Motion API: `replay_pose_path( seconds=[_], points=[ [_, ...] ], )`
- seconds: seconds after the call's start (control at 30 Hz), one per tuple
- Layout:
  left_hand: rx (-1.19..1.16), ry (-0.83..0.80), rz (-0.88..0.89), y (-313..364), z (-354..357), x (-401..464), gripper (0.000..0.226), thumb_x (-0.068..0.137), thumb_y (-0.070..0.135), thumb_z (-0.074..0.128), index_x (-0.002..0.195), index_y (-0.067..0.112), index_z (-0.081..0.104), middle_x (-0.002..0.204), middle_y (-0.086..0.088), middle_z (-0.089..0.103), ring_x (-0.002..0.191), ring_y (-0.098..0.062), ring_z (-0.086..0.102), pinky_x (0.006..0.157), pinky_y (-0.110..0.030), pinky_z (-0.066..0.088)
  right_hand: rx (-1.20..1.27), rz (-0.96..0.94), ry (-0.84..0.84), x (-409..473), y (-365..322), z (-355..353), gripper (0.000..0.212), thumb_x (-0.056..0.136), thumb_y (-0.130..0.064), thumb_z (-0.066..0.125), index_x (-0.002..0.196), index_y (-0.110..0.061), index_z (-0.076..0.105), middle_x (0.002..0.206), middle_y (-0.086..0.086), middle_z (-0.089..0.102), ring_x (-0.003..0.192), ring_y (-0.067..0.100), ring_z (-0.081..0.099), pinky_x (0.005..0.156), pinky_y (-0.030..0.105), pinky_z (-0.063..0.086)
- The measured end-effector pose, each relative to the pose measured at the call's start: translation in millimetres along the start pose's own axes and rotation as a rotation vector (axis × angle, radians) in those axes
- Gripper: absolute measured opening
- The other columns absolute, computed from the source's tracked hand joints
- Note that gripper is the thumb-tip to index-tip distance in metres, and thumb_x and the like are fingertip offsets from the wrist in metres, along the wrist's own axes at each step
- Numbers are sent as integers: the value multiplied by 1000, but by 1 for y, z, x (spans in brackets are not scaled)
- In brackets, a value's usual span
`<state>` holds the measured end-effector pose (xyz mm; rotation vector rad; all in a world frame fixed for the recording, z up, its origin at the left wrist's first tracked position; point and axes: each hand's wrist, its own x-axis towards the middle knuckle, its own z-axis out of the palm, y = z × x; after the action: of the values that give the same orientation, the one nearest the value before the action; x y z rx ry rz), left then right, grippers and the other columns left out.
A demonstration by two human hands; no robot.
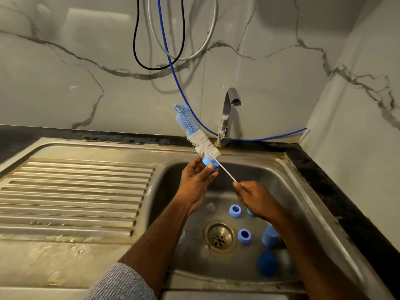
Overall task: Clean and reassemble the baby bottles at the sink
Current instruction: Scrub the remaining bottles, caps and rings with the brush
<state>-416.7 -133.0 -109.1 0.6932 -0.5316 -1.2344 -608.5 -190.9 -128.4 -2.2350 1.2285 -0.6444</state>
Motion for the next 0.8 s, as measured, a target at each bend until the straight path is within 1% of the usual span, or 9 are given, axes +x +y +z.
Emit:
replay_pose_path(
  seconds=[0.13, 0.23, 0.3, 0.37, 0.43, 0.5, 0.6, 0.7, 0.8],
  points=[
    [-124, 11, 24, 4, -1, 1, 51, 78, 5, 68, 128, 4, 58, 119, -18, 70, 105, -28, 72, 91, -40, 60, -13, 27, -17, 1, 3, -6, 49, 104, -43, 44, 65, -15, 54, 54, -4, 50, 49, 3, 44, 59, 30, 41],
    [-170, 35, 7, 5, -4, 4, 39, 85, 6, 65, 124, 3, 61, 119, -20, 70, 103, -28, 72, 92, -39, 59, 48, -16, -80, -3, -1, -6, 51, 105, -42, 45, 69, -7, 57, 55, -3, 51, 53, 6, 48, 60, 33, 44],
    [-79, 27, 16, 6, -7, 4, 32, 89, 11, 64, 120, 4, 63, 112, -18, 71, 97, -24, 72, 90, -35, 59, 58, -51, -81, -5, -6, -1, 51, 105, -41, 45, 69, -6, 57, 55, -1, 52, 52, 6, 48, 57, 30, 45],
    [71, -20, 35, 4, -9, 2, 34, 89, 14, 65, 121, 3, 63, 105, -18, 71, 91, -21, 70, 85, -31, 60, 24, -69, -21, -5, -9, 3, 51, 105, -40, 44, 70, -6, 57, 56, 5, 55, 49, 5, 48, 55, 27, 44],
    [175, -55, 59, 2, -7, 1, 35, 90, 14, 65, 123, 3, 63, 101, -17, 71, 86, -20, 69, 81, -30, 60, -9, -47, 43, -3, -9, 3, 50, 105, -40, 43, 70, -6, 57, 55, 3, 53, 48, 4, 48, 52, 24, 40],
    [139, -19, 58, 1, -5, 0, 39, 85, 17, 69, 122, 6, 63, 101, -14, 73, 87, -20, 71, 81, -32, 61, -24, 11, 13, -2, -6, 0, 51, 105, -41, 43, 69, -7, 56, 54, -2, 50, 48, 4, 45, 55, 25, 38],
    [68, 115, 28, 2, -8, 4, 31, 89, 18, 69, 119, 11, 63, 113, -12, 73, 102, -26, 73, 84, -42, 62, 7, 48, -100, -5, -1, -4, 49, 105, -41, 45, 65, -14, 55, 55, -4, 49, 52, 5, 44, 61, 31, 40],
    [10, 152, 14, 3, -11, 7, 25, 96, 15, 63, 120, 9, 62, 118, -16, 69, 107, -31, 71, 84, -45, 62, 134, 36, -18, -5, -3, -9, 48, 105, -37, 46, 60, -20, 52, 50, -8, 49, 50, 4, 44, 61, 32, 41],
    [21, 163, 53, 5, -11, 9, 24, 94, 12, 65, 118, 9, 63, 109, -13, 72, 101, -29, 74, 77, -37, 62, 164, 28, 52, -4, -6, -9, 49, 105, -38, 46, 60, -21, 52, 49, -8, 50, 49, 3, 45, 59, 30, 42]
  ],
)
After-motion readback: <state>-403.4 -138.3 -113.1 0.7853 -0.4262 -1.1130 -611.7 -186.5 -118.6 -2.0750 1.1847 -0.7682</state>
